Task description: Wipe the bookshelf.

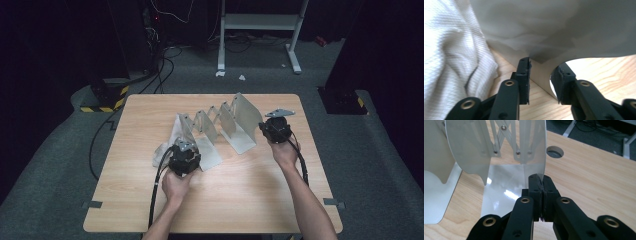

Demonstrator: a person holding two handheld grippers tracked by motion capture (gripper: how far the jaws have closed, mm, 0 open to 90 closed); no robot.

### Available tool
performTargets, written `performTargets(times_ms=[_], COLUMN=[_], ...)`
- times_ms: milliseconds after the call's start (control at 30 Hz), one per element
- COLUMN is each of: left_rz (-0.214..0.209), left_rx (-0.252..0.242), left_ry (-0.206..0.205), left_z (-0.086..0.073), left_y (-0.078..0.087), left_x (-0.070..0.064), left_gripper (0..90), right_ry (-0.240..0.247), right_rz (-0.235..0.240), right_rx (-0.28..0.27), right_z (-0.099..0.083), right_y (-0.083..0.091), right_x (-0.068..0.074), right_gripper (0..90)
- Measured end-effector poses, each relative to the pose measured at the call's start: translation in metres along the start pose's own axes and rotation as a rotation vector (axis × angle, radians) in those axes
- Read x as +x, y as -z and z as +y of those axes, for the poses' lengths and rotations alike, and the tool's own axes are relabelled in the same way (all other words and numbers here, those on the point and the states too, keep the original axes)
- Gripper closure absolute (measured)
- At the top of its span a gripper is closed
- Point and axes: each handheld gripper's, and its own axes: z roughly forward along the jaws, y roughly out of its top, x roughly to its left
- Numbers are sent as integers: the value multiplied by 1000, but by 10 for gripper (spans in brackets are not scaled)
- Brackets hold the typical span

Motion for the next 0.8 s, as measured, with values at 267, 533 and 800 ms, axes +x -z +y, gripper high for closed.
performTargets(times_ms=[267,533,800], left_rz=[-4,-6,0], left_rx=[29,50,60], left_ry=[-11,-22,-29], left_z=[6,12,17], left_y=[-3,-8,-14], left_x=[9,21,30], left_gripper=[760,849,884], right_ry=[-54,-84,-72], right_rz=[-7,-36,9], right_rx=[-9,-6,-7], right_z=[-14,-29,-44], right_y=[15,36,31], right_x=[3,15,20], right_gripper=[897,896,736])
